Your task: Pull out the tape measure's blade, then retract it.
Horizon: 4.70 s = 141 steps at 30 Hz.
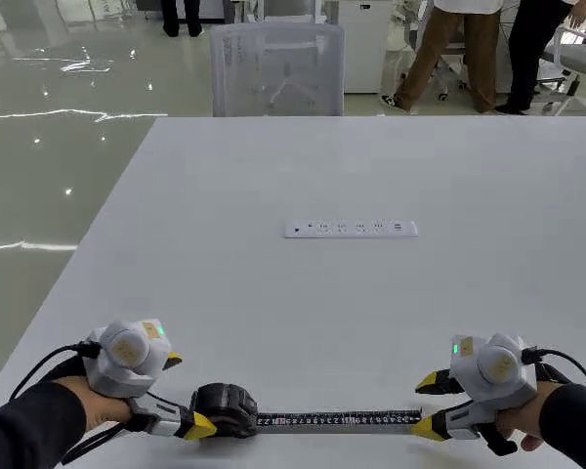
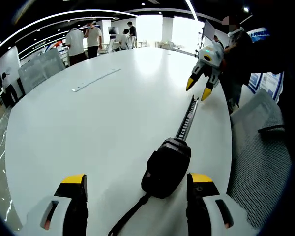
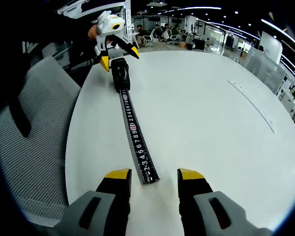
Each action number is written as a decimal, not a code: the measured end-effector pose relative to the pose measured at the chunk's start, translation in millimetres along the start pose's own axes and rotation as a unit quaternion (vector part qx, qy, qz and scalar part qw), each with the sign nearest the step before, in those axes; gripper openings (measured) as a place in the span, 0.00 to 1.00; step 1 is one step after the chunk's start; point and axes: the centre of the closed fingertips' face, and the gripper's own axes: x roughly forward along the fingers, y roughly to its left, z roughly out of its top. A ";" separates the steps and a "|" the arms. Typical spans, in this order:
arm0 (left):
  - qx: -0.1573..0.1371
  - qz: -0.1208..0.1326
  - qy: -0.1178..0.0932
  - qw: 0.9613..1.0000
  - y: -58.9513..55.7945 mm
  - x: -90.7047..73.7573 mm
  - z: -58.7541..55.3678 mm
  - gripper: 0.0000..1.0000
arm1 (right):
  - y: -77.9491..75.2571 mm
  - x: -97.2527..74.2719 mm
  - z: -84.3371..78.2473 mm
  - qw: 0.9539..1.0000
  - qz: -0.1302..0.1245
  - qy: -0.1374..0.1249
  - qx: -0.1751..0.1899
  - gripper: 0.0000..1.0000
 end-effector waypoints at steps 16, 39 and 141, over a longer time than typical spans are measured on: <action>-0.117 0.045 -0.096 0.987 3.1 -41.7 -20.9 1.00 | 0.2 -57.2 -26.7 0.990 -0.113 -0.055 0.065 0.63; -0.111 0.088 -0.117 0.983 3.3 -81.5 -61.1 1.00 | 25.4 -104.4 -97.9 0.971 -0.172 -0.067 0.152 0.93; -0.194 0.203 -0.106 0.954 -16.7 -7.4 11.8 1.00 | 10.1 -62.3 -32.8 0.997 -0.064 -0.013 0.035 1.00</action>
